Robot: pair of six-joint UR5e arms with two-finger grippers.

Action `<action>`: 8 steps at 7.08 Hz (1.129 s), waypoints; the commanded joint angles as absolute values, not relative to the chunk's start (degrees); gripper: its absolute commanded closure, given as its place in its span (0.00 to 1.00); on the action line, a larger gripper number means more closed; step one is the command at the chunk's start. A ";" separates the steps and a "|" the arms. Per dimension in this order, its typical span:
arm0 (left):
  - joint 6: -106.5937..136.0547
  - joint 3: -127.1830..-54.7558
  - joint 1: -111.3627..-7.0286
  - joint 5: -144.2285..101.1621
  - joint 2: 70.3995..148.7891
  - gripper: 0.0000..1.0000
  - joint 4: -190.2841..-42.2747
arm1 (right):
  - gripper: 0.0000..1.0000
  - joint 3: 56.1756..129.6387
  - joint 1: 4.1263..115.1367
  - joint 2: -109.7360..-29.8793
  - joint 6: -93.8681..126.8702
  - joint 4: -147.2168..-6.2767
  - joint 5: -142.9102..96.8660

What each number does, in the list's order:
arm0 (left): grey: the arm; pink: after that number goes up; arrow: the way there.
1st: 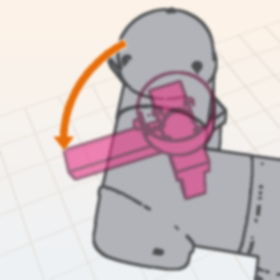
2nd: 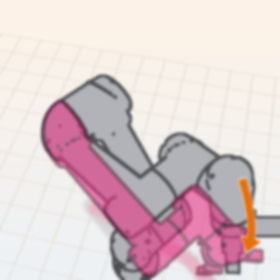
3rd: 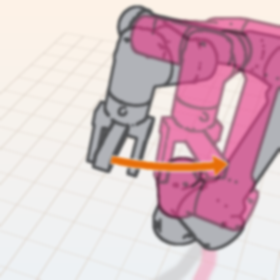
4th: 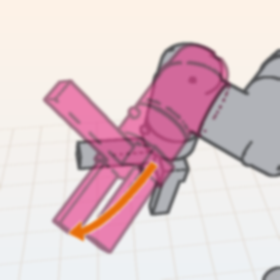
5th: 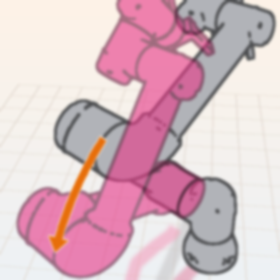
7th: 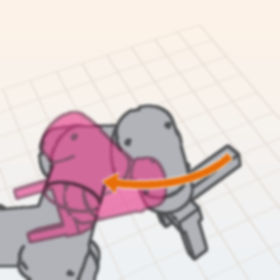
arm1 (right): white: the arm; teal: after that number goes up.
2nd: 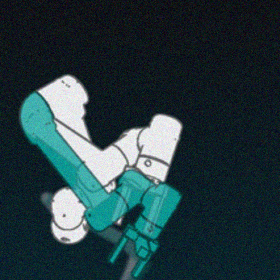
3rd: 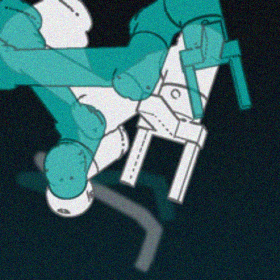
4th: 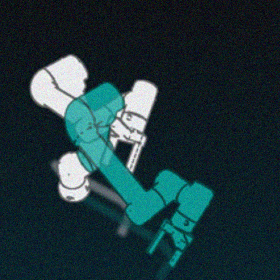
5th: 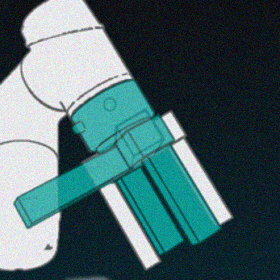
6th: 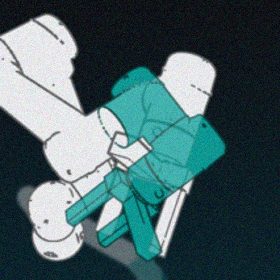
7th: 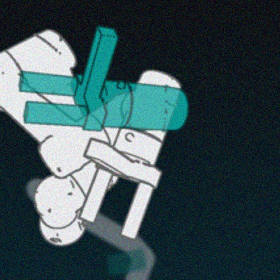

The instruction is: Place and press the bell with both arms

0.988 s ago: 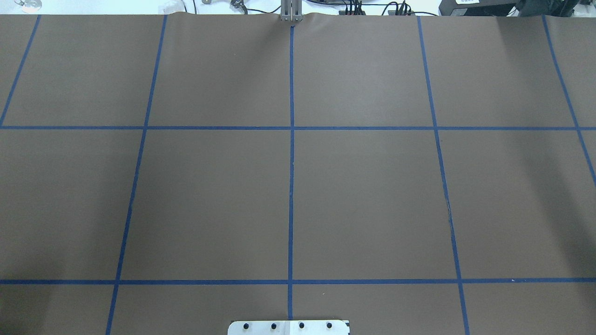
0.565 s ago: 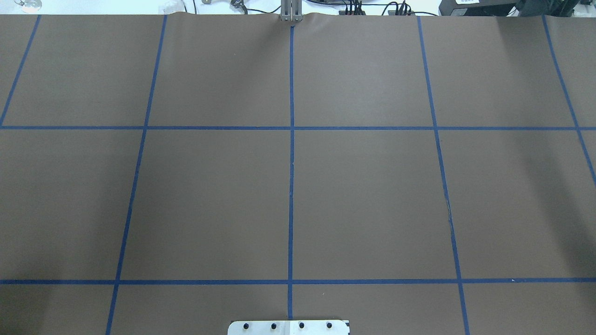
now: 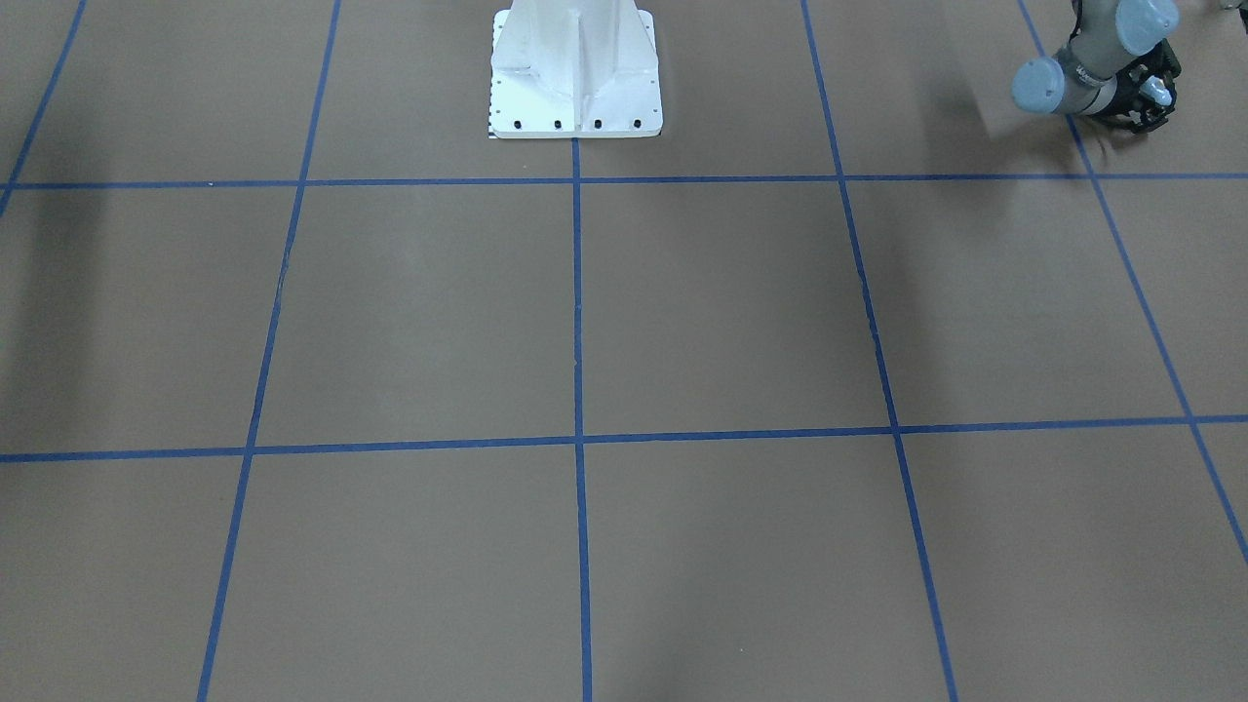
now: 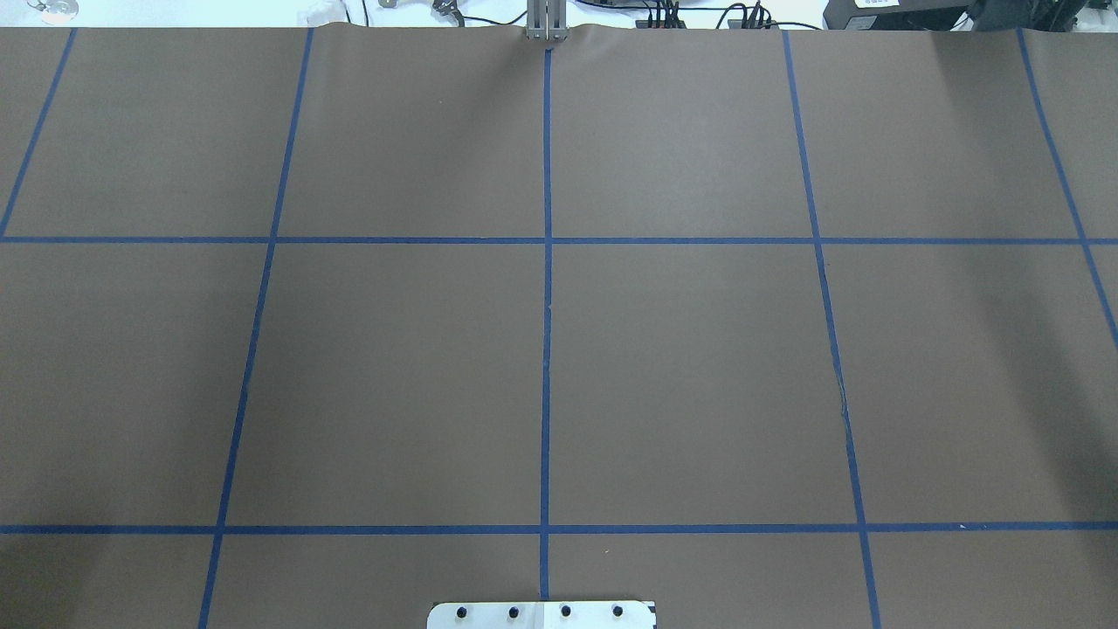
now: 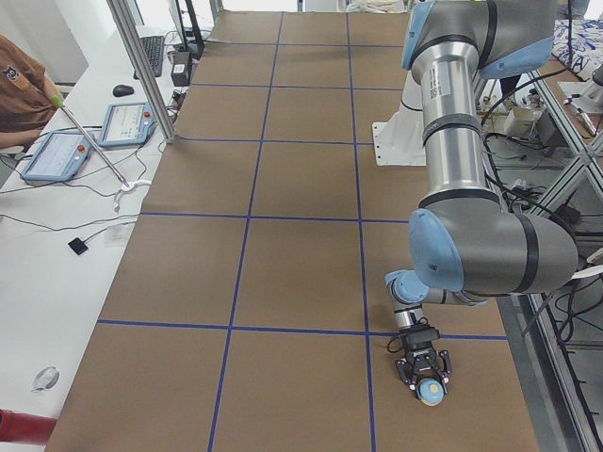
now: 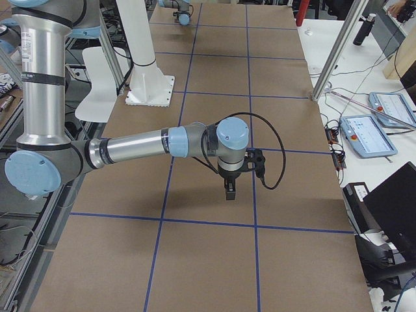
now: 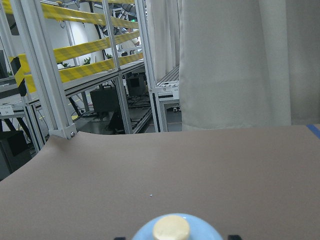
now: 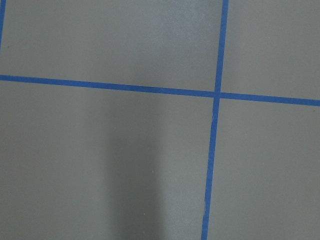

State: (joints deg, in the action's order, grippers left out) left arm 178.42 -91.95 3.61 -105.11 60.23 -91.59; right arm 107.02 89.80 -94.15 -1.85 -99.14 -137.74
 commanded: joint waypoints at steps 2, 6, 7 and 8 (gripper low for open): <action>177.72 -92.11 4.48 -105.21 52.76 1.00 -99.81 | 0.00 107.14 89.82 -94.31 -1.85 -99.32 -137.81; 170.79 -110.32 4.48 -107.23 37.92 1.00 -101.87 | 0.00 108.37 89.82 -94.13 -1.76 -99.67 -137.81; 166.77 -116.22 4.48 -107.23 34.57 1.00 -99.78 | 0.00 108.37 89.74 -94.04 -1.76 -99.67 -137.81; 160.55 -120.46 3.53 -107.40 34.28 1.00 -93.14 | 0.00 108.28 89.74 -93.87 -1.67 -99.67 -137.81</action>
State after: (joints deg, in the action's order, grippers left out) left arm 166.63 -114.57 4.24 -107.24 36.14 -98.70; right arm 108.32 89.77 -94.04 -1.74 -99.67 -137.82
